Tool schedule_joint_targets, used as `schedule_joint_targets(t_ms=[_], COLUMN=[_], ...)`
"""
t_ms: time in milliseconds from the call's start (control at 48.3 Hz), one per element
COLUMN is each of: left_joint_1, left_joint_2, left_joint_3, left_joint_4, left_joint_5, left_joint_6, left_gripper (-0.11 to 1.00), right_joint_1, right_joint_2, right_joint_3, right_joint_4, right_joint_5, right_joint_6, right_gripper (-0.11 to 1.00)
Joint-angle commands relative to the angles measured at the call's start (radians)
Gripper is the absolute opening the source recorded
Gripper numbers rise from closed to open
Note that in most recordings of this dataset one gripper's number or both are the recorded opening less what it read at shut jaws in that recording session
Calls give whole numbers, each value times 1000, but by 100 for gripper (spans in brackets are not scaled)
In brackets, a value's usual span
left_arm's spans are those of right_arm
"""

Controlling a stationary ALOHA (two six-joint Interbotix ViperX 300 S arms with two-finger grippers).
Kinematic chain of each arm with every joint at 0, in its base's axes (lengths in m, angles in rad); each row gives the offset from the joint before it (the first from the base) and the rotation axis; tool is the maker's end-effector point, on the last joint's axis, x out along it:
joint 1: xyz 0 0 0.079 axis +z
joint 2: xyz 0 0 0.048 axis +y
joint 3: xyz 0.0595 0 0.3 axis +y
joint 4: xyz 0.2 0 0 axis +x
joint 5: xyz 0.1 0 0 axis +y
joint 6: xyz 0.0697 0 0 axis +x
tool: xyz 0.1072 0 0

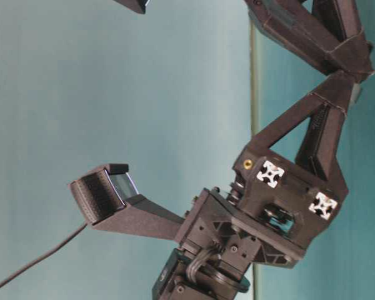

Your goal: Insert the washer onto the shaft with both hands.

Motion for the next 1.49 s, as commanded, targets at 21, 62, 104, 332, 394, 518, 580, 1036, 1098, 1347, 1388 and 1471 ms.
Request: schedule_joint_targets(t_ms=[21,62,104,332,394,518,580,1036,1098,1347,1388,1471], left_joint_1=[3,3,3,3,3,3,3,3,3,3,3,3], left_joint_2=[-23,-26,-28,-52,-74,-137,-170,-377,-391,-405,-403,-405], left_joint_3=[-12,-12,-12,-5,0,28,48,218,232,242,241,241], left_joint_4=[2,2,2,2,2,2,2,2,2,2,2,2], left_joint_5=[-3,-2,3,55,87,175,221,350,359,371,371,371], left_joint_6=[-3,-3,-3,-2,0,9,11,15,15,15,15,15], left_gripper=[80,85,87,85,85,85,85,85,85,85,85,85], right_joint_1=[-2,-2,-2,-2,-2,-2,-2,-2,-2,-2,-2,-2], right_joint_2=[-8,-8,-8,-8,-8,-8,-8,-8,-8,-8,-8,-8], right_joint_3=[-17,-17,-17,-15,-15,-14,-14,-14,-14,-14,-14,-14], right_joint_4=[3,3,3,3,3,3,3,3,3,2,3,2], right_joint_5=[-6,-6,-5,-6,-6,-6,-6,-6,-5,-5,-5,-5], right_joint_6=[0,0,0,0,0,0,0,0,0,0,0,2], right_gripper=[0,0,0,0,0,0,0,0,0,0,0,0])
